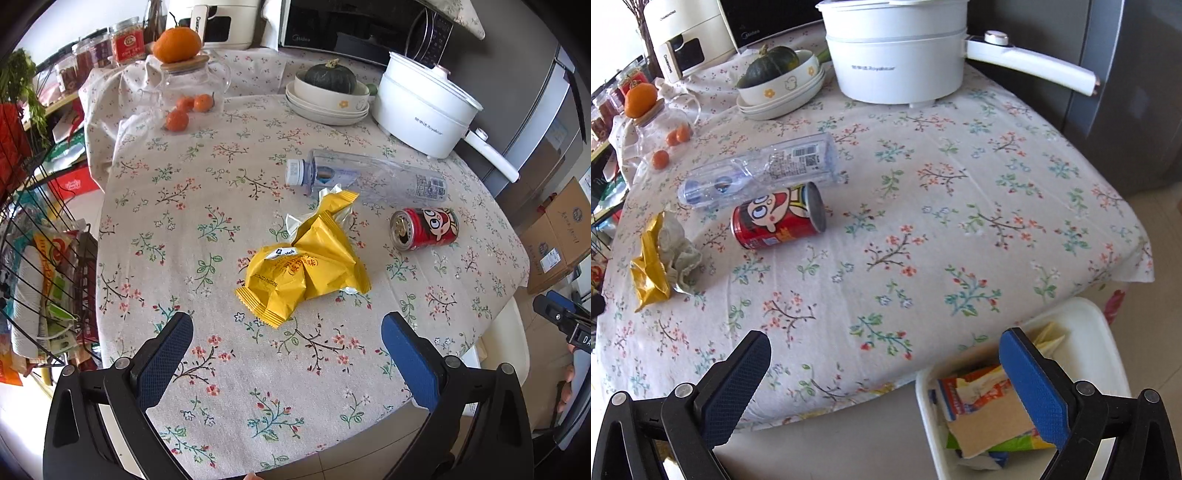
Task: Collect trash
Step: 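Grasp the yellow chip bag with the left gripper while the right gripper grasps the crumpled tissue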
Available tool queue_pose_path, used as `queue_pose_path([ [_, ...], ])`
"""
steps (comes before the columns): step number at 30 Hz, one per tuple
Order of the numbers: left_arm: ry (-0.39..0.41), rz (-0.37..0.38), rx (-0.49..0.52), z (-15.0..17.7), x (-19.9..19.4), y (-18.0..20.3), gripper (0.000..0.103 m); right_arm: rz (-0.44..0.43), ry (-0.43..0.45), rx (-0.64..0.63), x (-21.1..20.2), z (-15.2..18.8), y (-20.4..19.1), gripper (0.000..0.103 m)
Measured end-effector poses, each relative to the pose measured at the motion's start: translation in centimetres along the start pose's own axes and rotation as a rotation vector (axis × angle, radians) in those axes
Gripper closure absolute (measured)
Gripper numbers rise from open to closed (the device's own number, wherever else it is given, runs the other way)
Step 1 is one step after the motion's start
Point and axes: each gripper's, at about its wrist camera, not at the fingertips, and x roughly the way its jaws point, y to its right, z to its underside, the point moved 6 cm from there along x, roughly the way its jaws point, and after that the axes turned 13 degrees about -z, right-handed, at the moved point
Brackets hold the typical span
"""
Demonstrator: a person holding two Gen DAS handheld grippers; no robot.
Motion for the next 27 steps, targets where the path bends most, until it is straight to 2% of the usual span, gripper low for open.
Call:
queue_pose_path([
  [5,0.001,0.041,-0.039,-1.3,1.2,0.7,0.002,-0.011,-0.006,-0.008,1.3,-1.4,-1.6,0.002],
  [9,0.029,0.062,-0.08,-3.1,1.5,1.5,0.011,-0.025,-0.01,0.002,2.0,-2.2,-2.0,0.002],
  [12,0.004,0.082,-0.092,-3.5,2.2,2.4,0.022,-0.02,-0.008,0.005,2.3,-2.6,-2.1,0.002],
  [14,-0.018,0.103,-0.085,-3.4,2.6,3.4,0.025,-0.017,-0.011,0.007,2.4,-2.7,-2.0,0.002],
  [17,-0.015,0.089,-0.047,-3.2,3.1,4.7,0.031,-0.009,-0.016,0.004,2.5,-2.5,-1.8,0.002],
  [18,-0.018,0.08,-0.035,-3.0,3.4,5.0,0.04,-0.003,-0.015,0.0,2.4,-2.5,-1.7,0.002],
  [19,-0.023,0.07,-0.029,-2.9,3.7,5.1,0.054,0.002,-0.014,-0.007,2.3,-2.4,-1.7,0.002],
  [22,-0.039,0.044,-0.04,-2.5,4.4,4.6,0.082,0.017,-0.01,-0.023,1.9,-2.2,-1.8,0.002],
  [24,-0.035,0.037,-0.053,-2.4,4.4,4.0,0.09,0.017,-0.006,-0.031,1.6,-2.1,-1.8,0.002],
  [27,-0.01,0.039,-0.072,-2.5,3.6,3.2,0.093,0.018,-0.002,-0.046,1.1,-1.8,-2.1,0.002],
])
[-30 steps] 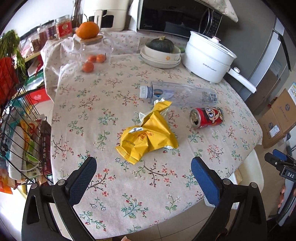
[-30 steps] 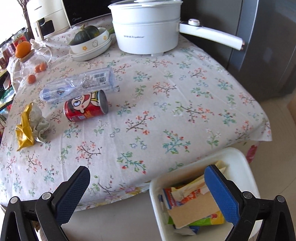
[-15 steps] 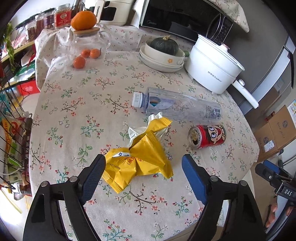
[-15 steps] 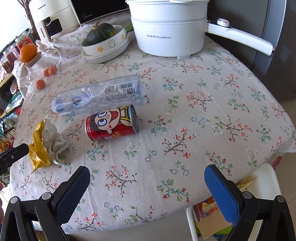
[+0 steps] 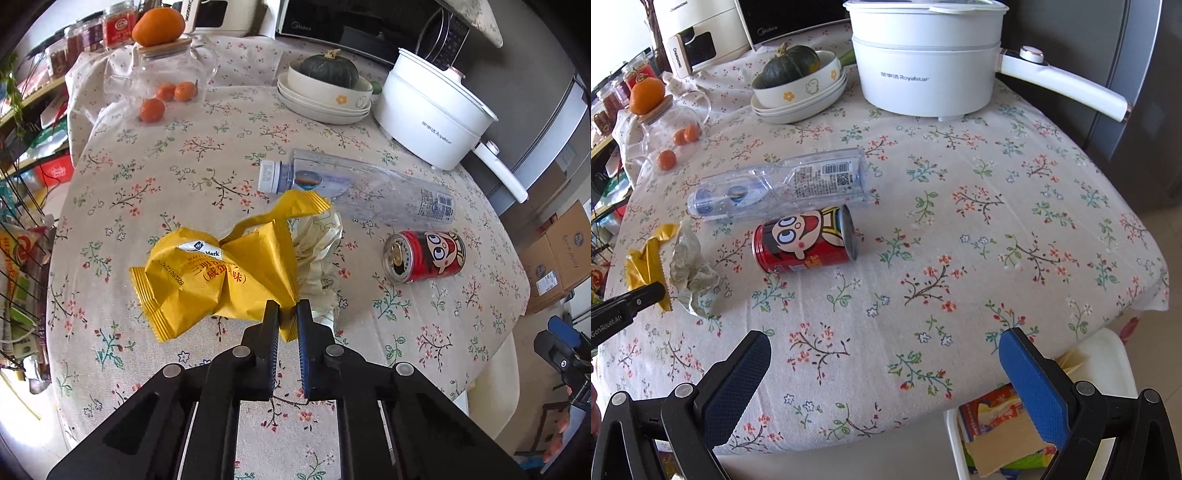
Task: Collect trash
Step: 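Grasp the yellow chip bag with the left gripper while the right gripper grasps the crumpled tissue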
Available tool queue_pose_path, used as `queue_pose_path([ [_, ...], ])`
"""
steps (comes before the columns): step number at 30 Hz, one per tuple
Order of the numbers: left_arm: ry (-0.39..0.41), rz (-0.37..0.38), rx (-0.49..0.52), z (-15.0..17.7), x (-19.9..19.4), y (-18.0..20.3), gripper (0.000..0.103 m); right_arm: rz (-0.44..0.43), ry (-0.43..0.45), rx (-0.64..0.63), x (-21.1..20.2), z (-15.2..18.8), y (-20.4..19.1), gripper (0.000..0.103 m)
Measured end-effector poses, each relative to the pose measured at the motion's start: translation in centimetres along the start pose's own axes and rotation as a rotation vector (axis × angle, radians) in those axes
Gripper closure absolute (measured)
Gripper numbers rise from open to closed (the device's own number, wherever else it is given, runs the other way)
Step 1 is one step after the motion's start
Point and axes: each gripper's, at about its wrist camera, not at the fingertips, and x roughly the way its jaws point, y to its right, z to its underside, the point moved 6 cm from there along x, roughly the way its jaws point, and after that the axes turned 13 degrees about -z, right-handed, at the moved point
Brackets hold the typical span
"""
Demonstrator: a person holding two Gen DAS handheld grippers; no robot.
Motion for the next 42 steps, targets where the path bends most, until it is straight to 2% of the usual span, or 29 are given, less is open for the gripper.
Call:
queue_pose_path([
  [7,0.077,0.002,-0.011,0.3,-3.3,-1.9,0.094,-0.024,-0.013,-0.034,0.2,0.5,-1.8,0.002],
  [13,0.12,-0.031,0.011,1.4,-5.5,-4.8,0.094,-0.048,-0.049,-0.077,2.6,0.8,-5.3,0.002],
  [19,0.107,-0.053,-0.022,2.7,-5.7,-8.3,0.094,-0.087,-0.074,-0.126,6.1,0.8,-10.0,0.002],
  [25,0.089,-0.046,-0.04,3.1,-5.4,-10.3,0.094,-0.115,-0.089,-0.186,10.0,0.4,-13.8,0.002],
  [30,0.095,-0.034,-0.052,2.7,-5.8,-10.9,0.094,-0.141,-0.087,-0.227,12.9,0.0,-15.7,0.002],
  [34,0.104,-0.029,-0.047,2.6,-6.1,-11.0,0.094,-0.171,-0.075,-0.204,14.6,-0.5,-16.2,0.002],
  [37,0.107,-0.034,-0.046,2.5,-6.2,-11.2,0.094,-0.185,-0.064,-0.169,15.3,-1.0,-15.9,0.007],
  [40,0.101,-0.032,-0.052,2.6,-6.1,-11.3,0.094,-0.185,-0.069,-0.152,16.0,-1.2,-15.5,0.016],
  [42,0.101,-0.032,-0.052,2.5,-6.1,-11.3,0.094,-0.198,-0.074,-0.151,16.5,-1.1,-15.5,0.027],
])
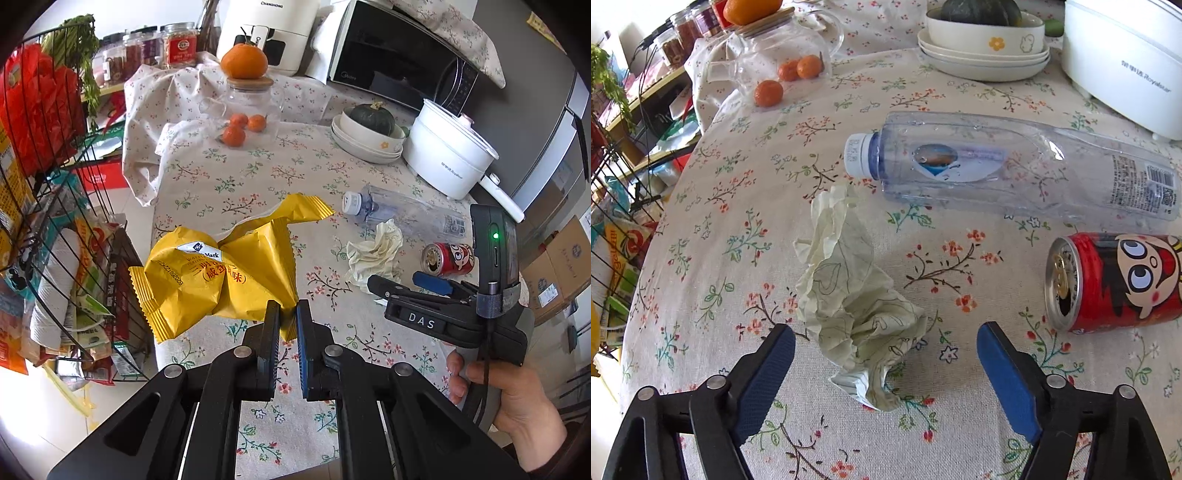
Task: Collect trash
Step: 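Grasp the yellow chip bag with the left gripper while the right gripper grasps the crumpled tissue, then carry the yellow bag and tissue over the bin and release both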
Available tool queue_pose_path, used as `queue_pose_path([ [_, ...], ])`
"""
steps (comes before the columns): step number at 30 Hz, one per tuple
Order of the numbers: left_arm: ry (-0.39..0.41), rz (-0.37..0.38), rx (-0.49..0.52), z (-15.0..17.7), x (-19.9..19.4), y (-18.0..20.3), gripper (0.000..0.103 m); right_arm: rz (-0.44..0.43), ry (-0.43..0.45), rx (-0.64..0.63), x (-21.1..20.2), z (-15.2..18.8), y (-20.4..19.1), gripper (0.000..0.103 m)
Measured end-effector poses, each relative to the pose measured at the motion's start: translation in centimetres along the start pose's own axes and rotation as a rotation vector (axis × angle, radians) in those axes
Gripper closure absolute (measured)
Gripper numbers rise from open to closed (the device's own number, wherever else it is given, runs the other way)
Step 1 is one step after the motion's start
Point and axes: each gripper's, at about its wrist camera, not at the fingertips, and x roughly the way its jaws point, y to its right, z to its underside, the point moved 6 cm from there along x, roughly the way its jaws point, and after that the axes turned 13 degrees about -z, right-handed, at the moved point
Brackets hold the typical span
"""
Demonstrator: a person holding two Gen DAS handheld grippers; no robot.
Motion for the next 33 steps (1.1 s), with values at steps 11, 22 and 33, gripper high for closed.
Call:
queue_pose_path([
  [11,0.014,0.011,0.032,-0.3,-0.4,1.9,0.094,-0.033,-0.012,-0.026,-2.6,0.7,-0.3,0.063],
  [22,0.006,0.102,0.081,0.4,-1.6,8.8,0.094,-0.007,0.054,0.058,-12.0,2.3,4.8,0.063],
  [33,0.018,0.213,0.185,1.6,-3.6,18.0,0.094,0.069,0.108,0.162,-21.0,6.6,12.5,0.063],
])
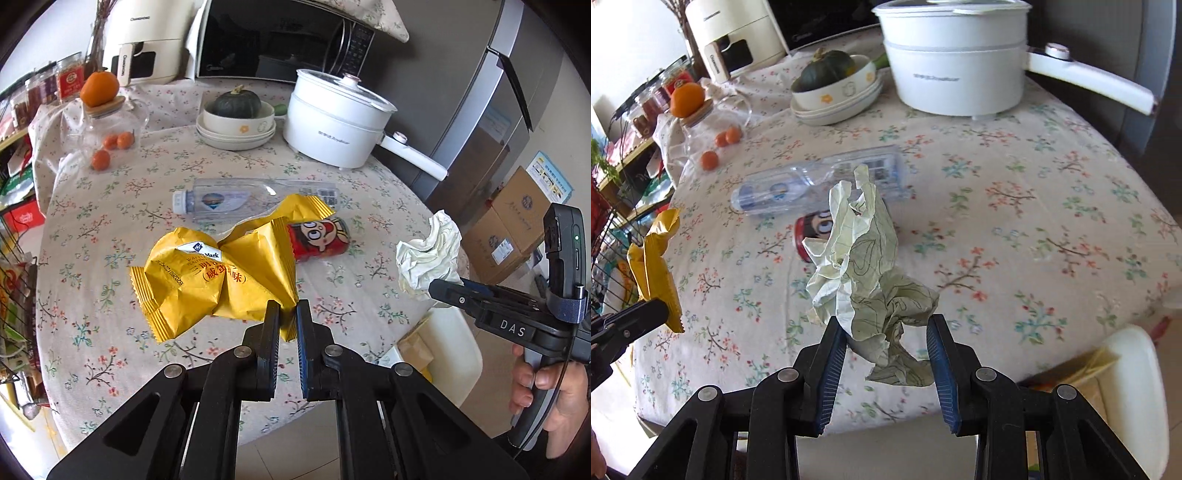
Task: Collect trash
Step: 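Carry the yellow bag and tissue over the bin and release both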
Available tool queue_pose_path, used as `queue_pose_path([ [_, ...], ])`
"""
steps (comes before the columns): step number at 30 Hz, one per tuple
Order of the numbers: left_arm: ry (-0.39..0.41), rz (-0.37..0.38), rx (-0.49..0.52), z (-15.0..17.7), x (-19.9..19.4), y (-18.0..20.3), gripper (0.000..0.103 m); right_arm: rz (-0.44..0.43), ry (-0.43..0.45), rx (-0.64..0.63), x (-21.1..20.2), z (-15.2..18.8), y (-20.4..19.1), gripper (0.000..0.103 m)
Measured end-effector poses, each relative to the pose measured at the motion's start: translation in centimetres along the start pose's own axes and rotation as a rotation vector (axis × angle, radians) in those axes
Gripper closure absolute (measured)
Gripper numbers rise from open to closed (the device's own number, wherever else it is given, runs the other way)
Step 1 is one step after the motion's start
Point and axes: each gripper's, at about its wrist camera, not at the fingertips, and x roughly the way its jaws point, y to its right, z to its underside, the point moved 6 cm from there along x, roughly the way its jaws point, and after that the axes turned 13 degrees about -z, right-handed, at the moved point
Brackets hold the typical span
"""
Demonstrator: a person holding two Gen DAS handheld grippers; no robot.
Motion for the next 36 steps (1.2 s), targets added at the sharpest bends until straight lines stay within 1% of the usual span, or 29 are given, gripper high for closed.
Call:
queue_pose_path([
  [4,-0.002,0.056,0.044,0.1,0.1,4.2,0.094,0.032,0.014,0.053,-2.7,1.3,3.2,0.063],
  [10,0.001,0.139,0.149,0.7,0.2,10.7,0.094,0.075,0.047,0.124,-6.4,3.1,7.5,0.063],
  [15,-0.022,0.193,0.236,2.3,0.8,15.1,0.094,0.116,0.06,0.171,-8.4,4.5,10.5,0.063],
  [20,-0.043,0.237,0.334,4.5,1.4,19.0,0.094,0.146,0.055,0.207,-9.7,6.0,13.0,0.063],
  [25,-0.073,0.263,0.425,6.9,2.5,21.9,0.094,0.175,0.032,0.251,-10.0,7.6,15.3,0.063],
  [29,-0.1,0.276,0.467,8.6,3.6,23.2,0.094,0.196,0.014,0.283,-10.3,8.9,17.0,0.063],
  [36,-0.117,0.279,0.528,10.1,5.2,25.0,0.094,0.228,-0.004,0.346,-11.1,10.9,19.5,0.062],
])
